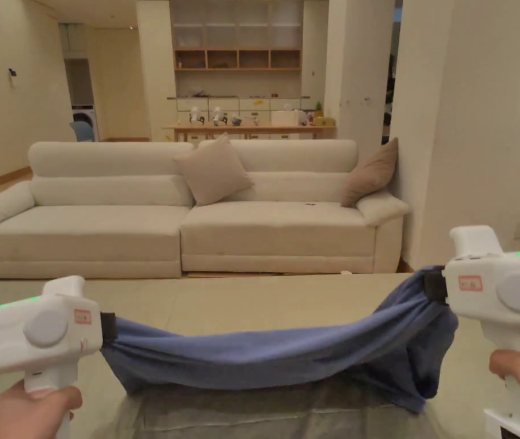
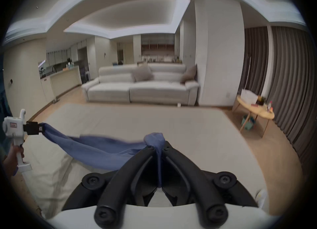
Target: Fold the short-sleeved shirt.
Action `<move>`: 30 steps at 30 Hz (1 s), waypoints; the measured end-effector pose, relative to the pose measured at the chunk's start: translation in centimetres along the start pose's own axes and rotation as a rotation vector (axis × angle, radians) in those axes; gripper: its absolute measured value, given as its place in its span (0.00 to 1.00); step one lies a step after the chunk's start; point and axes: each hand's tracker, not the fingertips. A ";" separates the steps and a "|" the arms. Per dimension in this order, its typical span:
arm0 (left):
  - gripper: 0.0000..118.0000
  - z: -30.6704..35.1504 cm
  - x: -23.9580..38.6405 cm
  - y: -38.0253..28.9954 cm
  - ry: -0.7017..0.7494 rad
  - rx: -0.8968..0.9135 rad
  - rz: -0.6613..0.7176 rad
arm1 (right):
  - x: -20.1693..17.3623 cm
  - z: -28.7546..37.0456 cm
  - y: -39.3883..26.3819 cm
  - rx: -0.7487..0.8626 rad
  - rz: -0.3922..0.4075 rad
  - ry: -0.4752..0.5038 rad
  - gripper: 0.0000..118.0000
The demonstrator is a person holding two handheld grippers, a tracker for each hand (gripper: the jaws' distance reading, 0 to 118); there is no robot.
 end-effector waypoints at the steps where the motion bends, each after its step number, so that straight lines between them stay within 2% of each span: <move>1: 0.06 0.8 -0.5 -2.2 -0.008 0.016 0.019 | 0.1 0.9 -2.3 0.001 -0.031 0.049 0.02; 2: 0.06 1.8 -0.9 -4.0 -0.009 -0.022 -0.002 | 0.0 2.1 -4.7 0.002 -0.071 0.063 0.02; 3: 0.06 2.1 -2.1 -5.5 -0.002 -0.024 -0.014 | -0.2 3.3 -6.5 -0.019 -0.066 0.066 0.02; 4: 0.06 3.2 -2.9 -7.4 -0.011 -0.021 0.002 | -0.2 5.0 -8.8 0.012 -0.116 0.099 0.02; 6: 0.05 5.7 -4.3 -10.5 -0.021 -0.046 0.010 | -0.4 8.5 -12.4 -0.011 -0.037 0.103 0.02; 7: 0.05 7.3 -5.0 -11.8 -0.029 -0.095 -0.012 | -0.8 10.3 -14.3 -0.007 -0.017 0.076 0.02; 8: 0.05 8.9 -5.5 -13.6 -0.024 -0.078 -0.003 | -0.8 12.0 -16.1 -0.044 0.005 0.088 0.02; 10: 0.05 11.8 -6.2 -16.2 -0.031 -0.108 -0.011 | -0.6 15.0 -19.4 -0.086 -0.075 0.138 0.02; 12: 0.05 14.4 -7.0 -18.6 -0.043 -0.140 -0.011 | -0.2 17.6 -22.1 -0.132 -0.114 0.138 0.02; 15: 0.04 18.8 -8.0 -22.8 -0.010 -0.160 -0.032 | 0.3 21.1 -26.3 -0.209 -0.075 0.127 0.02; 17: 0.03 20.5 -9.1 -24.3 0.037 -0.220 -0.030 | 0.6 22.3 -28.6 -0.297 -0.059 0.158 0.02; 20: 0.02 22.5 -10.9 -26.6 0.039 -0.252 0.059 | 0.8 22.1 -31.7 -0.444 -0.050 0.185 0.02; 23: 0.00 22.6 -11.9 -27.8 0.025 -0.311 0.089 | 0.9 20.7 -33.6 -0.453 -0.039 0.169 0.02; 24: 0.00 23.2 -11.7 -28.1 0.031 -0.292 0.093 | 1.0 20.2 -33.8 -0.475 -0.051 0.137 0.02; 25: 0.00 23.9 -11.8 -28.4 0.004 -0.263 0.108 | 1.2 19.7 -34.2 -0.512 -0.083 0.152 0.02; 26: 0.00 24.5 -11.6 -28.5 -0.009 -0.261 0.111 | 1.1 19.4 -34.5 -0.510 -0.090 0.156 0.07; 27: 0.00 24.9 -11.4 -28.5 -0.018 -0.258 0.116 | 1.0 19.3 -34.6 -0.512 -0.087 0.153 0.31; 28: 0.02 25.3 -11.4 -28.4 -0.030 -0.246 0.120 | 0.9 19.4 -34.5 -0.529 -0.072 0.138 0.83; 29: 0.12 25.7 -11.5 -28.2 -0.063 -0.220 0.150 | 0.8 20.0 -34.2 -0.538 -0.044 0.098 0.98; 30: 0.37 26.3 -11.6 -27.9 -0.091 -0.200 0.189 | 1.0 20.8 -33.8 -0.503 -0.055 0.095 1.00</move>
